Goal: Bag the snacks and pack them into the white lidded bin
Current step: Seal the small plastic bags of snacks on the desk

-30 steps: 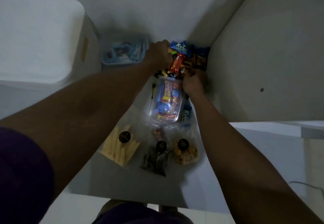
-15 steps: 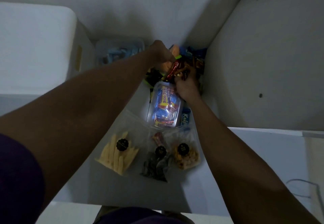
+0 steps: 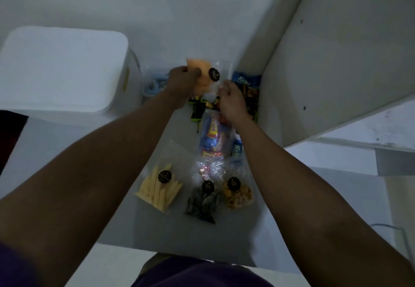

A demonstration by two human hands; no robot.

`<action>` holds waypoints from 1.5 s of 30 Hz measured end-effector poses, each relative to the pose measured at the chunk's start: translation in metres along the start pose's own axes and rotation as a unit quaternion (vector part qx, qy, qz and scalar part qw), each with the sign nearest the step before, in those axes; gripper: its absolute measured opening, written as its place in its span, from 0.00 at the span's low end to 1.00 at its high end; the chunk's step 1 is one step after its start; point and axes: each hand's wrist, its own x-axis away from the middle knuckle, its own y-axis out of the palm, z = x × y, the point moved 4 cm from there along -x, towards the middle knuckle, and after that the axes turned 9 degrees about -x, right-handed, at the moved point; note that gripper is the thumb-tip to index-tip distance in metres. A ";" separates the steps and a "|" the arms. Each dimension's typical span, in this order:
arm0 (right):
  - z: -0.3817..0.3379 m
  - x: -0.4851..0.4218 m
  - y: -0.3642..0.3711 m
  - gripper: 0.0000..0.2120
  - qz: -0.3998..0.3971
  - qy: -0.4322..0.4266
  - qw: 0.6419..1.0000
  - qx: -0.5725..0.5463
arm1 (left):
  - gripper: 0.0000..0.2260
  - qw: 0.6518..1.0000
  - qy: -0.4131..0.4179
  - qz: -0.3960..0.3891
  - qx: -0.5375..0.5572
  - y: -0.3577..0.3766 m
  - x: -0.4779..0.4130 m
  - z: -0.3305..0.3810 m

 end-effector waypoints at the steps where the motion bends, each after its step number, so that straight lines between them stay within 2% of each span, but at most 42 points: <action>1: -0.004 0.004 0.000 0.22 0.003 -0.010 1.000 -0.007 | 0.04 1.000 -0.015 -0.007 0.014 -0.004 0.008 -0.003; 4: -0.015 0.019 -0.008 0.19 0.040 -0.016 0.997 -0.062 | 0.01 0.997 -0.052 -0.014 0.061 -0.014 0.036 -0.012; 8: -0.009 0.044 -0.026 0.16 0.084 0.030 0.980 -0.180 | 0.04 0.986 -0.037 -0.076 0.146 -0.015 0.084 -0.023; 10: -0.007 0.061 -0.035 0.13 0.085 0.034 0.974 -0.208 | 0.01 0.985 -0.069 -0.038 0.154 -0.017 0.102 -0.041; 14: -0.006 0.095 -0.049 0.14 0.019 -0.011 0.979 -0.203 | 0.07 0.983 -0.147 0.051 0.098 -0.010 0.134 -0.087; 15: -0.006 0.101 -0.051 0.14 -0.006 -0.022 0.980 -0.196 | 0.12 0.983 -0.154 0.061 0.076 -0.007 0.141 -0.096; 17: -0.008 0.114 -0.053 0.14 -0.046 -0.051 0.987 -0.144 | 0.28 0.989 -0.125 0.078 0.002 -0.007 0.156 -0.101; 18: -0.009 0.121 -0.055 0.14 -0.057 -0.069 0.991 -0.102 | 0.32 0.993 -0.082 0.080 -0.023 -0.007 0.163 -0.097; 21: -0.013 0.139 -0.063 0.14 -0.103 -0.132 0.986 0.015 | 0.28 0.989 0.090 0.051 -0.103 -0.003 0.184 -0.067; 24: -0.022 0.157 -0.074 0.12 -0.124 -0.205 0.963 0.125 | 0.20 0.964 0.185 0.010 -0.193 0.002 0.198 -0.045; 28: -0.035 0.171 -0.084 0.11 -0.117 -0.233 0.956 0.137 | 0.07 0.950 0.212 -0.003 -0.228 0.001 0.212 -0.031; 32: -0.034 0.181 -0.101 0.04 -0.086 -0.226 0.960 0.140 | 0.05 0.958 0.206 -0.001 -0.201 -0.008 0.229 -0.025; 36: -0.026 0.185 -0.105 0.05 -0.094 -0.206 0.968 0.112 | 0.03 0.958 0.200 -0.004 -0.205 -0.015 0.237 -0.023; 39: -0.026 0.184 -0.099 0.10 -0.106 -0.213 0.966 0.100 | 0.04 0.920 0.256 0.012 -0.295 -0.014 0.239 -0.014; 43: -0.032 0.186 -0.092 0.05 -0.110 -0.235 0.958 0.119 | 0.08 0.883 0.291 0.017 -0.368 -0.006 0.242 -0.002; 45: -0.032 0.185 -0.091 0.07 -0.119 -0.236 0.957 0.118 | 0.09 0.874 0.301 0.015 -0.381 -0.003 0.244 0.002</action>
